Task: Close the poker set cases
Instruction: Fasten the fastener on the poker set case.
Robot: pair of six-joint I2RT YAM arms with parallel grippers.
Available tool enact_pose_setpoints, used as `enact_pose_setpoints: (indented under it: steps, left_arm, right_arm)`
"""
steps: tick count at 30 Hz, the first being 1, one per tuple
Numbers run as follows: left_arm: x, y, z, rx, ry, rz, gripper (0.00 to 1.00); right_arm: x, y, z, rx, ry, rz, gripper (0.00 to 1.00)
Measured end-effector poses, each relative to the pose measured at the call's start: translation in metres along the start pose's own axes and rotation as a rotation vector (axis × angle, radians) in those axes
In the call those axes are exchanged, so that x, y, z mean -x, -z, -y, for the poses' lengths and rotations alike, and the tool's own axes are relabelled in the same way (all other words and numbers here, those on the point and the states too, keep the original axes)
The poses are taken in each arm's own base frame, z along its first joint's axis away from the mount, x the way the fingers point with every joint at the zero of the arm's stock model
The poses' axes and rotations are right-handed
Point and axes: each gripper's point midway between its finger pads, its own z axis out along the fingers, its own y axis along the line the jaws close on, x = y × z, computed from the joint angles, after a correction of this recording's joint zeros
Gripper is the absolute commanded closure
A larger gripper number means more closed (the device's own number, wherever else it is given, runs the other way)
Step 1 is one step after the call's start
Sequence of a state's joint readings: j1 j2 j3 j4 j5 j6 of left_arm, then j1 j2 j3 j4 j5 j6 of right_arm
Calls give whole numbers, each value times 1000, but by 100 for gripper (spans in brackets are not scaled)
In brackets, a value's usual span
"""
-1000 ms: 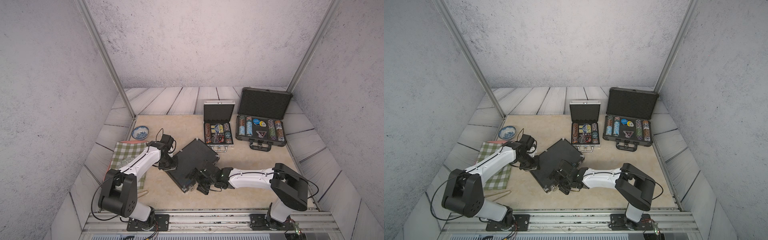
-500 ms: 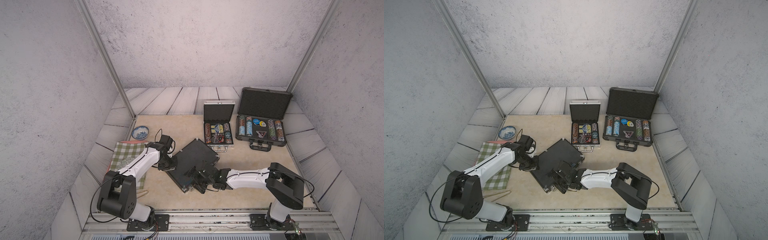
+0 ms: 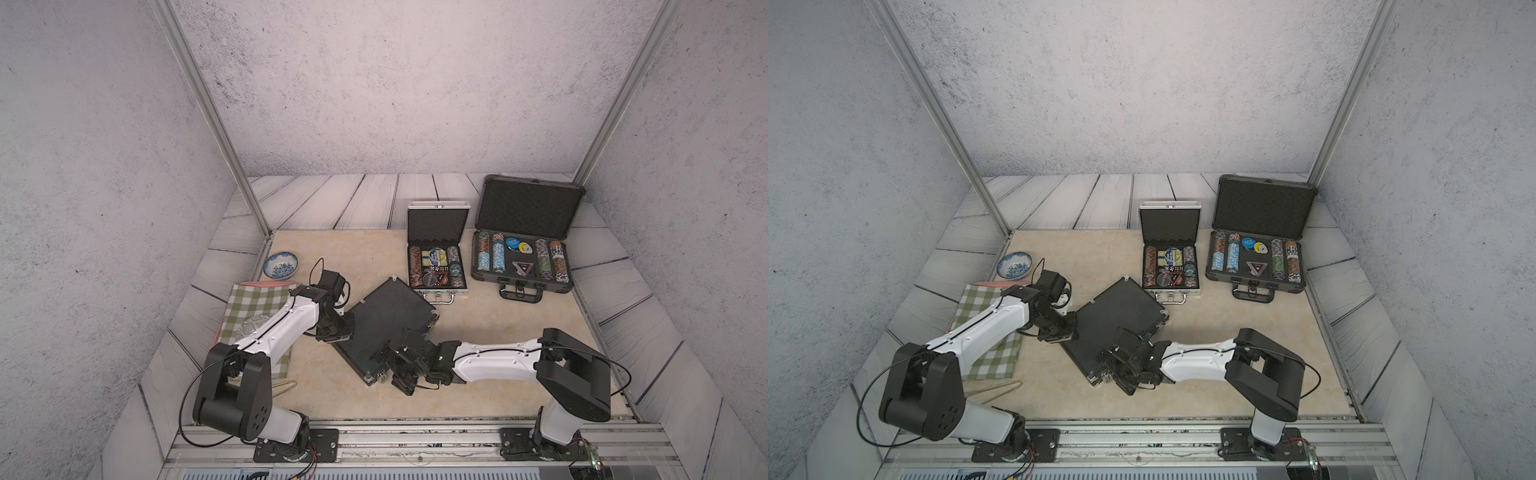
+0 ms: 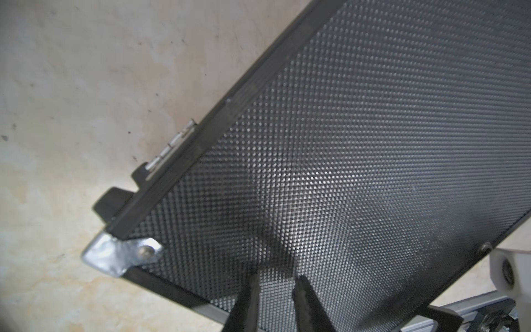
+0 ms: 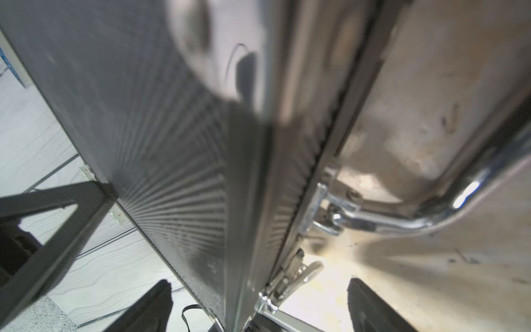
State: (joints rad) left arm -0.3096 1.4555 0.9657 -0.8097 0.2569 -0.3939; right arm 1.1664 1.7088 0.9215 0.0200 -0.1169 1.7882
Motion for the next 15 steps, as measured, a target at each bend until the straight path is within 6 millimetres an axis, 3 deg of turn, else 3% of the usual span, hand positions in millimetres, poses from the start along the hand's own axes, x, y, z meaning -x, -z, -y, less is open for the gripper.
enact_pose_setpoints:
  steps: [15]
  left_arm:
    - [0,0,-1,1,-1,4,75]
  right_arm:
    - [-3,-4,-13,55,-16,5,10]
